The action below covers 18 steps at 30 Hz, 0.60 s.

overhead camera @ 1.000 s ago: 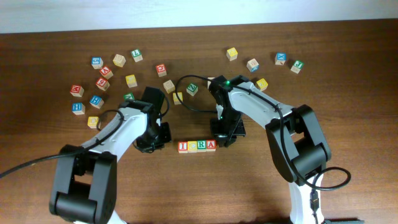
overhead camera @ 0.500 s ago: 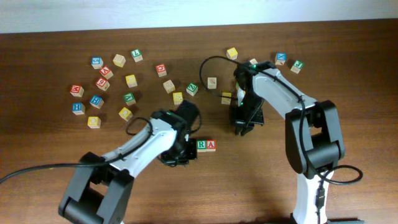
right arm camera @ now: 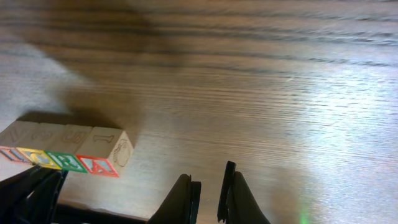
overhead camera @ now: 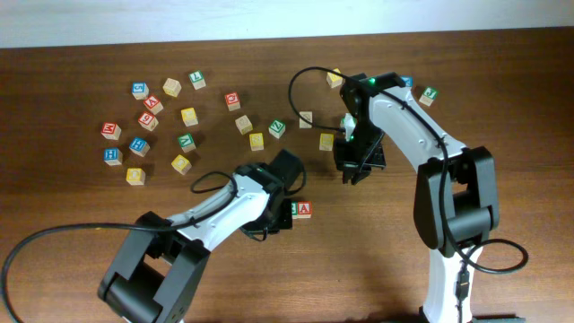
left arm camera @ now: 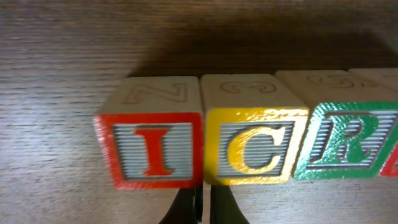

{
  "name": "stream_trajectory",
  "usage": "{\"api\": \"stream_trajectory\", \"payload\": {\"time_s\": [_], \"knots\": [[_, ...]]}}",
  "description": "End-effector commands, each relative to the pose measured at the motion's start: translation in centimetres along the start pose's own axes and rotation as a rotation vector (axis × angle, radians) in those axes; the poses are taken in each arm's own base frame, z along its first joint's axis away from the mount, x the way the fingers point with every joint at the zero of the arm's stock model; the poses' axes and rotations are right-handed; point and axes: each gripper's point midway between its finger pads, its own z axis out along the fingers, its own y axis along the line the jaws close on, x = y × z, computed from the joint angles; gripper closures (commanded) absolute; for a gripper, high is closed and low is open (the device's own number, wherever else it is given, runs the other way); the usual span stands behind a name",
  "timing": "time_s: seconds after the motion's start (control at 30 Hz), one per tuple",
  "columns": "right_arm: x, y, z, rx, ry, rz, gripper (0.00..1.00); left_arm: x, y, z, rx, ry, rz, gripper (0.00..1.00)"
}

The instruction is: Spell out ICRA

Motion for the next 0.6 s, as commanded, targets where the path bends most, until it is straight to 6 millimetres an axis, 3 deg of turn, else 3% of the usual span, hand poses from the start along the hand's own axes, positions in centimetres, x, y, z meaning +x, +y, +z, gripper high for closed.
{"api": "stream_trajectory", "payload": {"time_s": [0.0,0.37,0.57], "knots": [[-0.73,-0.77,-0.88,0.005,-0.032,0.005,0.91,0.24,0.11,0.78,-0.029,0.000,0.001,1.00],[-0.75,-0.82,-0.90,0.005,-0.032,0.006,0.91,-0.59,0.43,0.75,-0.052,-0.042,0.002,1.00],[-0.73,-0.83,-0.90,0.005,-0.031,0.007,0.90,0.12,-0.31,0.79,-0.008,-0.003,0.003,1.00]]}}
